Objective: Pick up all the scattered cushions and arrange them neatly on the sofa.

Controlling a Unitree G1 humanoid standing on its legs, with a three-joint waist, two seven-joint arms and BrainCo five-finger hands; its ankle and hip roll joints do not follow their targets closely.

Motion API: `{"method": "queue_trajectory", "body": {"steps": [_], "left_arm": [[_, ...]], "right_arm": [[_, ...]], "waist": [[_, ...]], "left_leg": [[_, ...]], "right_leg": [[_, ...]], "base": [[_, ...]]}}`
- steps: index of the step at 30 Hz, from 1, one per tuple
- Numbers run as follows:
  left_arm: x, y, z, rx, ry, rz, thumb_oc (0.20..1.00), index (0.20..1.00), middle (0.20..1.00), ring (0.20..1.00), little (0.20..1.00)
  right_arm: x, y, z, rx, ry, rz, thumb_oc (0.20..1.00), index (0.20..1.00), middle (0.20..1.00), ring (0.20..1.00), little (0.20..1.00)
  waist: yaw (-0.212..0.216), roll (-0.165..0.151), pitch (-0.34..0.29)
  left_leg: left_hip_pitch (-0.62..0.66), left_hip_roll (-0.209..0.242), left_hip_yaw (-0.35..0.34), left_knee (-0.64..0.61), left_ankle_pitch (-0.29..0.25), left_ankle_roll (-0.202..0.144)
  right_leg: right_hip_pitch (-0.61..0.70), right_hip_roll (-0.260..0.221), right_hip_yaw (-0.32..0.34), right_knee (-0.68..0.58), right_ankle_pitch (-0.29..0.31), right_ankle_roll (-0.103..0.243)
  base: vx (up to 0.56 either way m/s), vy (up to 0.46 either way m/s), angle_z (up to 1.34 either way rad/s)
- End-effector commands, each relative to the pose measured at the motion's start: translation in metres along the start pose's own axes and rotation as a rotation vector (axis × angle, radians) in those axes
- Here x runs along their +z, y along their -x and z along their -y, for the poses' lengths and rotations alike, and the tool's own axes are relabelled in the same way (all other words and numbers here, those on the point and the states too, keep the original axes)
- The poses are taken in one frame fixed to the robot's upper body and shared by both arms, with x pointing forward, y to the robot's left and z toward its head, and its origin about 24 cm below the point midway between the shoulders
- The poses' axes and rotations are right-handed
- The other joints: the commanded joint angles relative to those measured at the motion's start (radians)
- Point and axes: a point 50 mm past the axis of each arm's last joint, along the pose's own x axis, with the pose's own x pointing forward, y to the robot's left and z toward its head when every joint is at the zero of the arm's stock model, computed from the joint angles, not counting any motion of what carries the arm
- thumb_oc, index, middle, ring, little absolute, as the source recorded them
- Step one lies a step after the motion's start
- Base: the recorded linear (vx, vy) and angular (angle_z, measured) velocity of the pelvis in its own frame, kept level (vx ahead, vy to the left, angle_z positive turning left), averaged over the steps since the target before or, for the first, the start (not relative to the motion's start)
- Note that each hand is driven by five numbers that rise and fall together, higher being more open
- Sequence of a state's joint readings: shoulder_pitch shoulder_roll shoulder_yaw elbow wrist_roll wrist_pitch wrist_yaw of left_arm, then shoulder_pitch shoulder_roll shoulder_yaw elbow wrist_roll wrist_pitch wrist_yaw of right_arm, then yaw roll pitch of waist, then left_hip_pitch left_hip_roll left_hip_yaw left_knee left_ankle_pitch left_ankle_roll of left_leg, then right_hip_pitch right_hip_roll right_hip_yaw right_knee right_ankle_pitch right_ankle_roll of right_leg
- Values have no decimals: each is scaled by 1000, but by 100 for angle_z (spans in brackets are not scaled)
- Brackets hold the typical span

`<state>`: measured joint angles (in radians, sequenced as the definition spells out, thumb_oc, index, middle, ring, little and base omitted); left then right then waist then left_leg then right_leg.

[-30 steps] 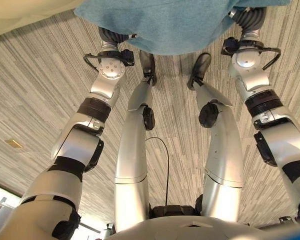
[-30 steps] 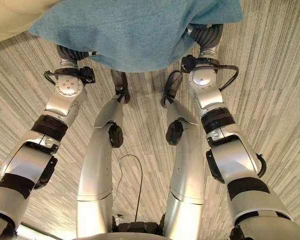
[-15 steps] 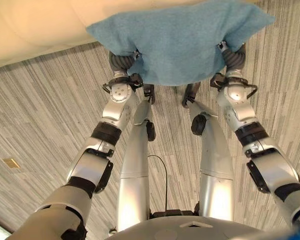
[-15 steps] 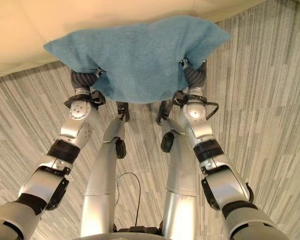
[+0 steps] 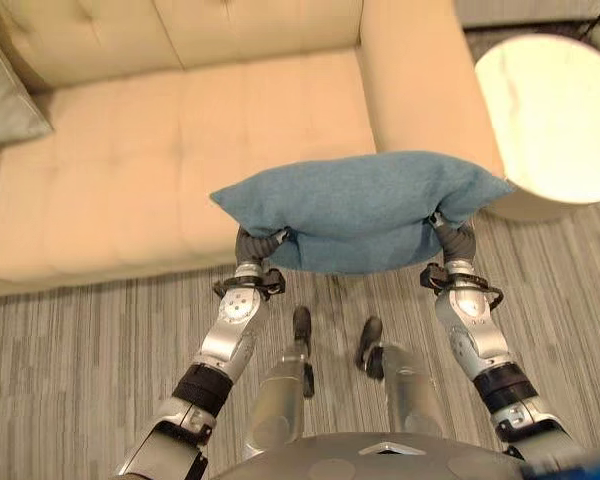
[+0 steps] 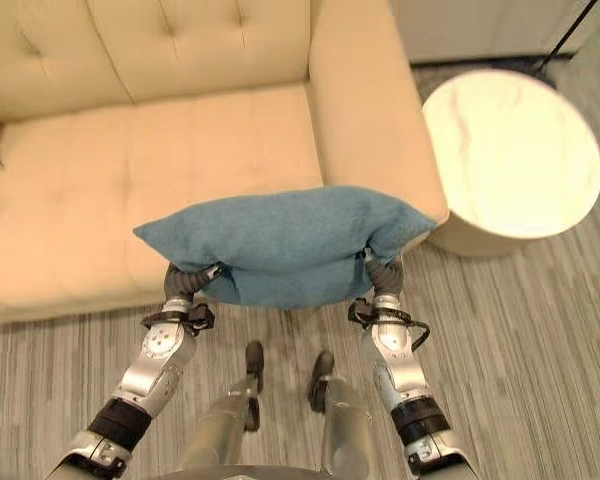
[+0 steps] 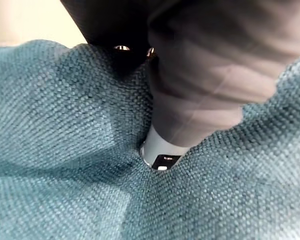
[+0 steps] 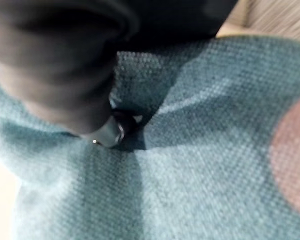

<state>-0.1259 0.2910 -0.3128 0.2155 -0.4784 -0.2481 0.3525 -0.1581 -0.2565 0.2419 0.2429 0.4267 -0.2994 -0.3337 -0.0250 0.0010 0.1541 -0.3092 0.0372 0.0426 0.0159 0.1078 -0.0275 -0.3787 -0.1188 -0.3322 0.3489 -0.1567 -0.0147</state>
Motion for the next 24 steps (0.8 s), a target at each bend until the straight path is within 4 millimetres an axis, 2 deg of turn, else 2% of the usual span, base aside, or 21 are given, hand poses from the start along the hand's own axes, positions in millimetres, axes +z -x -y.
{"method": "queue_trajectory", "body": {"steps": [1, 2, 6, 7, 14, 15, 18, 20, 22, 24], "left_arm": [[38, -7, 21, -134, 29, 212, 200, 200, 200, 200, 200], [28, 0, 12, -108, 38, 169, 200, 200, 200, 200, 200], [19, 6, 7, -91, 56, 128, 200, 200, 200, 200, 200], [11, 14, 3, -88, 71, 89, 200, 200, 200, 200, 200], [7, 18, 1, -93, 77, 73, 200, 200, 200, 200, 200], [2, 24, -4, -99, 52, 45, 200, 200, 200, 200, 200], [2, 26, -9, -93, 44, 42, 200, 200, 200, 200, 200], [4, 27, -11, -93, 33, 48, 200, 200, 200, 200, 200], [9, 23, -14, -94, 3, 68, 200, 200, 200, 200, 200], [13, 20, -13, -98, -6, 89, 200, 200, 200, 200, 200]], "right_arm": [[48, -9, -28, 185, 13, 254, 200, 200, 200, 200, 200], [44, -5, -27, 211, 22, 232, 200, 200, 200, 200, 200], [37, 0, -26, 237, 31, 197, 200, 200, 200, 200, 200], [30, 6, -20, 243, 51, 160, 200, 200, 200, 200, 200], [28, 8, -14, 223, 60, 152, 200, 200, 200, 200, 200], [22, 11, -19, 259, 62, 119, 200, 200, 200, 200, 200], [22, 13, -24, 279, 61, 122, 200, 200, 200, 200, 200], [24, 13, -25, 288, 62, 131, 200, 200, 200, 200, 200], [28, 12, -27, 296, 73, 151, 200, 200, 200, 200, 200], [31, 12, -27, 287, 77, 173, 200, 200, 200, 200, 200]], "waist": [[-2, -41, -28], [5, -45, -51], [14, -48, -61], [25, -55, -79], [32, -62, -86], [52, -82, -102], [66, -99, -94], [73, -103, -88], [73, -104, -69], [63, -100, -52]], "left_leg": [[85, 39, -3, 48, -101, -81], [121, 39, -3, 39, -110, -78], [166, 37, -2, 26, -117, -75], [208, 32, 8, 9, -123, -75], [232, 25, 24, -3, -120, -80], [283, 14, 20, -35, -142, -61], [278, -3, -2, -28, -153, -40], [271, -18, -24, -24, -160, -25], [263, -27, -41, -15, -167, -3], [247, -34, -58, -2, -166, 9]], "right_leg": [[176, -2, 36, -302, 138, 142], [219, 5, 33, -324, 135, 140], [271, 11, 28, -349, 135, 142], [325, 12, 19, -380, 137, 146], [366, 11, -4, -407, 145, 153], [401, 5, 3, -411, 152, 167], [386, -12, 27, -377, 154, 173], [366, -21, 48, -331, 148, 176], [315, -34, 92, -231, 140, 178], [256, -11, 158, -170, 136, 180]], "base": [[165, -44, 1], [170, -30, -1], [98, -2, 2], [137, 36, 11], [62, 50, 25], [161, 283, -1], [59, 218, -10], [-6, 178, -19], [-13, 169, -6], [24, 102, 17]]}}
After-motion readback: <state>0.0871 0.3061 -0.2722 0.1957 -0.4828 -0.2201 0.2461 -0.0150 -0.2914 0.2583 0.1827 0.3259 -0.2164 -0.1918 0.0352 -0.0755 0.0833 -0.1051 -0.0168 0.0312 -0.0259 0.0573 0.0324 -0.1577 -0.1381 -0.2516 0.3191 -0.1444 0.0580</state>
